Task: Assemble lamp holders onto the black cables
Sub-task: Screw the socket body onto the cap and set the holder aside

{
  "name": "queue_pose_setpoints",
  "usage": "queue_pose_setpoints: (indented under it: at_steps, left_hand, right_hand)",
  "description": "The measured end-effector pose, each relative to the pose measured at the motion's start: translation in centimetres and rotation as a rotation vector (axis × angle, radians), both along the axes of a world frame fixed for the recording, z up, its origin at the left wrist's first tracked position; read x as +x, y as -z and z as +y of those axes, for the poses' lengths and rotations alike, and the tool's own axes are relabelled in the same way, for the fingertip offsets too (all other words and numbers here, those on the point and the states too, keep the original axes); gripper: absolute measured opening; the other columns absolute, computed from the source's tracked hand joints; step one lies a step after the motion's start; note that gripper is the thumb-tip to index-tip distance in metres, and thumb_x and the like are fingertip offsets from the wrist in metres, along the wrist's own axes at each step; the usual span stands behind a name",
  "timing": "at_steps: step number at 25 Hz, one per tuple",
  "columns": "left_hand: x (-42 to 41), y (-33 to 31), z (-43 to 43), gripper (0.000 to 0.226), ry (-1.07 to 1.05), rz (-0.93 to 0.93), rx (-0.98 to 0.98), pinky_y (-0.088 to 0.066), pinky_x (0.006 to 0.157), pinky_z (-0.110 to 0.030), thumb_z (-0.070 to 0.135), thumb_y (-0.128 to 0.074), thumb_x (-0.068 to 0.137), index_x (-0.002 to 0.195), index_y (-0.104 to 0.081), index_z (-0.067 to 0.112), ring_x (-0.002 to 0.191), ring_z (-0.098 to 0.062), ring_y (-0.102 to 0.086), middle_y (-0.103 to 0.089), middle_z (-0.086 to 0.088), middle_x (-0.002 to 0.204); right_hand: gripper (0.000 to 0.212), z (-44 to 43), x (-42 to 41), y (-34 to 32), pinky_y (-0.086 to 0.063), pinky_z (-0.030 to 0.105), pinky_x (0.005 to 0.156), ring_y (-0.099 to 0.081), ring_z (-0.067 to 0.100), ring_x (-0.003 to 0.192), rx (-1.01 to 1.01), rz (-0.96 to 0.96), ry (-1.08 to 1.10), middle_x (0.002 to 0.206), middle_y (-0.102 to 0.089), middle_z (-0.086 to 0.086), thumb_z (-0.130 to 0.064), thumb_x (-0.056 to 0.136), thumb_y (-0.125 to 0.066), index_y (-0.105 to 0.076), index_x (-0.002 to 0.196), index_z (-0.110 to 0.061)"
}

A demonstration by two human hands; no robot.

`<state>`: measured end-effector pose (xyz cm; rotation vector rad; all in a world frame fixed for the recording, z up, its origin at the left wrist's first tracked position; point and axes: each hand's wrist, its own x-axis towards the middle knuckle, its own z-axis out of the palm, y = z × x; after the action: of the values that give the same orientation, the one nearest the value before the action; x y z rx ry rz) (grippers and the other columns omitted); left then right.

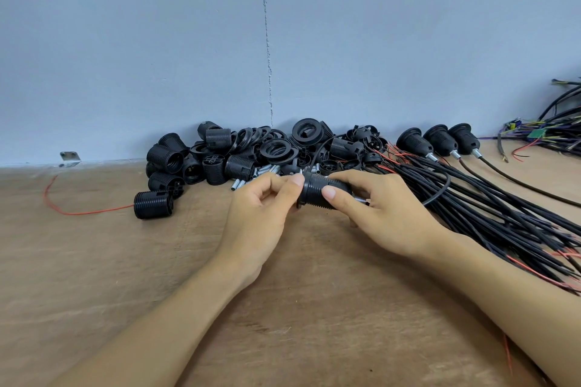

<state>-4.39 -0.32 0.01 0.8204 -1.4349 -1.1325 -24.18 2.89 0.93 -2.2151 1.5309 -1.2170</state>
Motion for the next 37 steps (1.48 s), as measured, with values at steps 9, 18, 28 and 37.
queue_pose_setpoints:
  at_steps: [9, 18, 28, 37]
  left_hand:
    - [0.16, -0.37, 0.06, 0.034, 0.096, -0.021, 0.111, -0.048, 0.107, -0.036, 0.005, -0.059, 0.100, 0.124, -0.067, 0.027, 0.115, -0.006, -0.067, -0.074, 0.011, 0.119]
    - [0.13, -0.50, 0.15, 0.045, 0.128, 0.029, 0.149, -0.051, 0.105, -0.038, -0.012, -0.056, 0.094, 0.112, -0.074, 0.024, 0.111, -0.009, -0.070, -0.077, 0.009, 0.113]
    - [-0.19, -0.22, 0.08, 0.022, 0.063, 0.088, 0.168, -0.055, 0.098, -0.041, 0.004, -0.065, 0.096, 0.104, -0.072, 0.024, 0.104, -0.014, -0.072, -0.076, 0.006, 0.109]
    - [-0.13, -0.19, -0.19, 0.040, 0.264, 0.123, 0.276, -0.045, 0.110, -0.032, -0.007, -0.049, 0.099, 0.122, -0.069, 0.019, 0.125, -0.010, -0.063, -0.073, 0.003, 0.125]
  right_hand:
    - [0.029, -0.15, -0.24, 0.35, -0.038, 0.002, 0.078, -0.059, -0.018, 0.096, -0.051, 0.052, -0.007, 0.096, -0.060, -0.049, -0.043, 0.096, -0.059, -0.069, 0.121, -0.035]
    - [0.026, -0.20, -0.35, 0.36, -0.039, 0.003, 0.077, -0.061, -0.015, 0.094, -0.043, 0.050, 0.005, 0.098, -0.063, -0.044, -0.042, 0.098, -0.059, -0.069, 0.120, -0.035]
    - [0.031, -0.17, -0.24, 0.39, -0.039, 0.003, 0.078, -0.060, -0.017, 0.094, -0.055, 0.064, 0.004, 0.091, -0.062, -0.045, -0.046, 0.095, -0.059, -0.069, 0.122, -0.034]
    - [0.034, -0.32, -0.34, 0.56, -0.038, 0.001, 0.079, -0.057, -0.022, 0.094, -0.074, 0.090, 0.012, 0.089, -0.057, -0.049, -0.047, 0.094, -0.058, -0.068, 0.124, -0.033]
